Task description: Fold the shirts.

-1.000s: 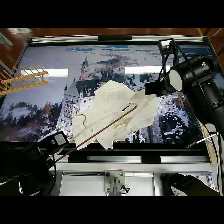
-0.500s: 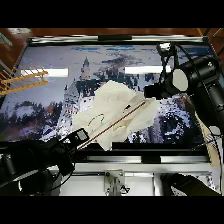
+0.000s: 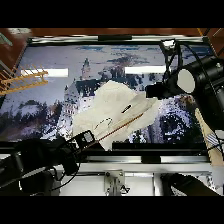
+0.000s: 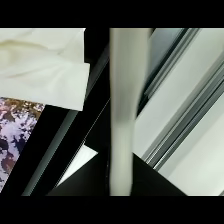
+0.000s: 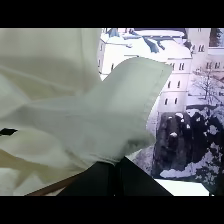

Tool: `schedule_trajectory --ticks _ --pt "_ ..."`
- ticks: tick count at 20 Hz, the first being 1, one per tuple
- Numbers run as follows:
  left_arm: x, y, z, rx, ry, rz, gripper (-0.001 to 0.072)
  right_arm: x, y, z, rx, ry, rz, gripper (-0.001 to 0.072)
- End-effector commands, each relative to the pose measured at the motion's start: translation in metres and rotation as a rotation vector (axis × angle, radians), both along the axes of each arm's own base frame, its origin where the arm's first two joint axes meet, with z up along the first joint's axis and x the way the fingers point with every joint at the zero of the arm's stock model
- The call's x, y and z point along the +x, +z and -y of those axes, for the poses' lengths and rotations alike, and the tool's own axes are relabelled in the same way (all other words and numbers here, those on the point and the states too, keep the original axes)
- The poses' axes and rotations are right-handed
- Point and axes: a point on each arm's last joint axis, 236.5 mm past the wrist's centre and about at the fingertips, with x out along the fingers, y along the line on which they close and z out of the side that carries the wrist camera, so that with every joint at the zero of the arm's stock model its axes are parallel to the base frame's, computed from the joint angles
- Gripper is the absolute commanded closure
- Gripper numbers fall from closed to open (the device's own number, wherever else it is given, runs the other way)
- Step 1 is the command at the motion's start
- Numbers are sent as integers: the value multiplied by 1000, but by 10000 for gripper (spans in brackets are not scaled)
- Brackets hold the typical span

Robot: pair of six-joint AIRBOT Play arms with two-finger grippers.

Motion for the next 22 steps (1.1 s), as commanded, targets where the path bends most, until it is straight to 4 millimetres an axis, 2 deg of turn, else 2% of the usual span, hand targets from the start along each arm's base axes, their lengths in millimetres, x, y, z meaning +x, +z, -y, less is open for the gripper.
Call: schedule_trajectory --ticks 1,4,6,7,9,12,14,17,20,21,22 --pt "8 -20 26 -23 33 -26 656 -9 14 -3 39 11 28 639" --pt "19 -35 40 -66 286 -67 656 -39 31 -22 168 51 3 639" --pt "22 -32 60 -150 318 -59 656 -68 36 -48 278 112 -66 639" --pt "23 -28 72 -200 319 -61 657 -78 37 -56 288 135 -82 639" --pt "23 -28 82 -234 324 -72 657 -91 36 -77 291 188 -98 639" --pt "19 -34 85 -218 274 -72 657 -96 38 -106 300 245 -64 639" --pt "21 -33 87 -225 264 -65 657 -95 40 -117 322 248 -46 639" --pt "31 -23 105 -315 257 -30 657 -105 28 -127 312 256 -107 639" --pt "39 -19 105 -336 301 -29 656 -113 18 -122 267 246 -155 638" --pt "40 -19 104 -335 303 -29 656 -111 16 -115 239 230 -153 551" --pt "39 -20 104 -331 299 -30 656 -109 15 -106 202 221 -147 294"
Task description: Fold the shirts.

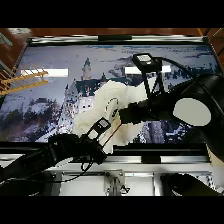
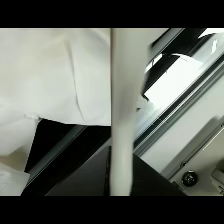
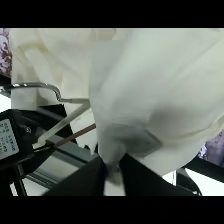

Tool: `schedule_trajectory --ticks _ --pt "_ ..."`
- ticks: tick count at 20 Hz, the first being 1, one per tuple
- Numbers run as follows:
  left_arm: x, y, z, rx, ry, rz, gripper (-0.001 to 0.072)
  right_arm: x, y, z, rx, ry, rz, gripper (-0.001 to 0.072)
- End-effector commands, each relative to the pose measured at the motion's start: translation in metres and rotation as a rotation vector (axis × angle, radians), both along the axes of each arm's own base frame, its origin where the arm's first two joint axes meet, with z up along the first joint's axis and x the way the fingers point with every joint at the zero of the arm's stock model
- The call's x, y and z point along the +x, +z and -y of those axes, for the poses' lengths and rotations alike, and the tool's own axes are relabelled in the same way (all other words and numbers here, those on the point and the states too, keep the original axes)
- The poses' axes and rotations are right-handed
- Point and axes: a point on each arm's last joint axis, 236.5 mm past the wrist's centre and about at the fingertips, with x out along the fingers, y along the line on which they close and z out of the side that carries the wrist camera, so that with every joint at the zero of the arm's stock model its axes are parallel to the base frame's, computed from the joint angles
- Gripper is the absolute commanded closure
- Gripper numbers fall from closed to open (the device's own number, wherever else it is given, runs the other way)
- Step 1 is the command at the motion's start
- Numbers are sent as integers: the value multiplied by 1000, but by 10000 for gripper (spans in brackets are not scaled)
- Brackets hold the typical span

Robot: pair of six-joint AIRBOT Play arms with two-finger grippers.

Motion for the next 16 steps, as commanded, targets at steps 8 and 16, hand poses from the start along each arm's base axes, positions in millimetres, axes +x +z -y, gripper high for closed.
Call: schedule_trajectory --ticks 8,16 --pt "-9 1 -22 78 -51 -14 657 77 51 184 -189 -303 215 153" --pt "-12 -9 -47 210 -249 10 657 89 -27 196 -273 691 134 153"
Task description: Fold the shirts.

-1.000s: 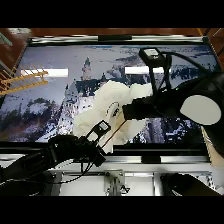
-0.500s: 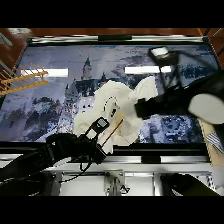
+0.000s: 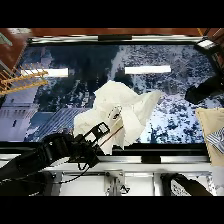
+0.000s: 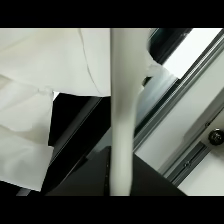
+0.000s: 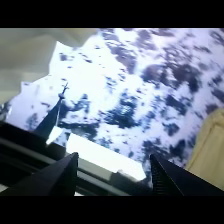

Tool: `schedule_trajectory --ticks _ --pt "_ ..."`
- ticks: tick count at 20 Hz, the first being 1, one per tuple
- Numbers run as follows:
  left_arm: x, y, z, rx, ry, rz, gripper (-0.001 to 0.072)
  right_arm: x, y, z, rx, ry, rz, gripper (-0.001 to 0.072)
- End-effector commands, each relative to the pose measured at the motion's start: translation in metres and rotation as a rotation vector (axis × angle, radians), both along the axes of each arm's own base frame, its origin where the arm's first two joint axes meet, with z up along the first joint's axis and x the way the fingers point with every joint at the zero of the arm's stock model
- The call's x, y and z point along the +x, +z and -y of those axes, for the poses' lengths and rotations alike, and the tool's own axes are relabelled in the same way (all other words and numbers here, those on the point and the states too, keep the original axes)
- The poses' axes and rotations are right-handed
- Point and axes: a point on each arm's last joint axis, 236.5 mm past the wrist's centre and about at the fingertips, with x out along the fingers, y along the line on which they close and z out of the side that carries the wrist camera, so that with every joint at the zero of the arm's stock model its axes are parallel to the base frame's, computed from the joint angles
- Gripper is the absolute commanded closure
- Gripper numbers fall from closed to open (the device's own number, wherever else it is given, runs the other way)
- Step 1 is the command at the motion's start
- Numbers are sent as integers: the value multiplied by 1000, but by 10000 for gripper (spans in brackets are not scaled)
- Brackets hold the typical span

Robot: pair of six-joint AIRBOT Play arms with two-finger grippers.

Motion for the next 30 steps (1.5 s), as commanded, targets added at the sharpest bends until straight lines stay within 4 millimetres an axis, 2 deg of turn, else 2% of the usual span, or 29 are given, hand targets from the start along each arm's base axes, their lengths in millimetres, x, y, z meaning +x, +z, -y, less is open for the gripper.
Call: schedule_trajectory --ticks 1,4,6,7,10,14,18,19,20,22,24,25,27,28,29,30 --pt "2 -5 -18 77 -99 5 657 2 -17 -45 41 618 6 153" --pt "14 -7 -26 94 -131 26 657 8 -32 -66 -2 775 -8 153" --pt "21 -7 -30 104 -160 40 657 8 -44 -79 11 822 -42 146" --pt "25 -7 -32 106 -172 48 657 8 -49 -83 17 837 -60 116" --pt "37 -6 -37 105 -187 74 658 9 -66 -98 33 879 -113 116" --pt "45 -5 -41 114 -231 99 657 7 -82 -112 45 921 -159 116" --pt "64 2 -32 65 -221 171 658 -1 -99 -116 72 944 -253 118" --pt "70 3 -34 59 -205 180 658 -2 -102 -115 73 944 -269 147" --pt "77 4 -35 49 -185 192 658 -3 -103 -115 74 945 -273 261" --pt "97 11 -35 7 -128 238 658 -5 -106 -114 77 947 -283 294" --pt "110 10 -39 -5 -87 250 657 -9 -106 -114 83 951 -303 592" --pt "113 6 -43 7 -79 241 656 -12 -106 -113 87 953 -316 638" --pt "120 3 -48 12 -56 240 643 -13 -104 -113 90 949 -316 639" --pt "125 4 -51 16 -46 253 542 -13 -104 -113 89 948 -314 639" --pt "130 5 -56 29 -41 269 389 -14 -102 -113 88 944 -311 639" --pt "138 8 -63 50 -36 291 267 -14 -100 -113 87 942 -306 640"
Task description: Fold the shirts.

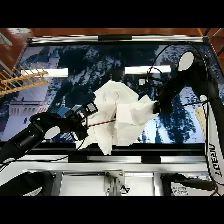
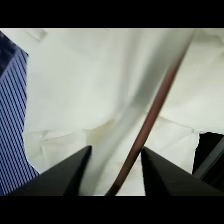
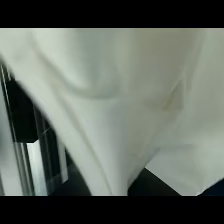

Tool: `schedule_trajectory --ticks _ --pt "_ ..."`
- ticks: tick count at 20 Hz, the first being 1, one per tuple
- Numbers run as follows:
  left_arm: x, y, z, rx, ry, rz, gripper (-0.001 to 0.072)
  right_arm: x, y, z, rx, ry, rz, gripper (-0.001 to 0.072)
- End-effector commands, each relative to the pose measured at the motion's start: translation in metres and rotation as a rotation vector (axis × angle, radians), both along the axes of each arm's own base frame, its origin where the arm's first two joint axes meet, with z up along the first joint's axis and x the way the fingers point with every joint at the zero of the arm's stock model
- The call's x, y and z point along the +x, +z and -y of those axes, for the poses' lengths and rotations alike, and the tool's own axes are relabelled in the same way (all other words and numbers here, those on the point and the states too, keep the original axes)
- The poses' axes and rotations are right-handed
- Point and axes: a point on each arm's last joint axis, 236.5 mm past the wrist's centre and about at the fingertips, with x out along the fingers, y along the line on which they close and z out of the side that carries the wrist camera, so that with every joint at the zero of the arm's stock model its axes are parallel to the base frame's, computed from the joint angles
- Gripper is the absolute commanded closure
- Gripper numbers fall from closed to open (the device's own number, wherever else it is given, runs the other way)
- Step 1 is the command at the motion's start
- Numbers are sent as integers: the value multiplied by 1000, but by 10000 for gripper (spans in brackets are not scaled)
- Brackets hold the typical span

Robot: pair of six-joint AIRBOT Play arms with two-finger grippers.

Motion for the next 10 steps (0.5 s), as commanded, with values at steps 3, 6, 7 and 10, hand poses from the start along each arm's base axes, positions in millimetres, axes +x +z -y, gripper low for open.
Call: schedule_trajectory --ticks 3,6,7,10 --pt "42 20 -37 69 70 103 150 1 9 1 -7 -53 27 640" --pt "74 53 -62 38 169 168 143 -2 19 0 -2 -89 46 641" --pt "84 64 -70 28 202 188 143 -2 23 1 -2 -103 54 642" --pt "99 102 -99 9 296 226 144 -5 33 1 -1 -142 76 642"
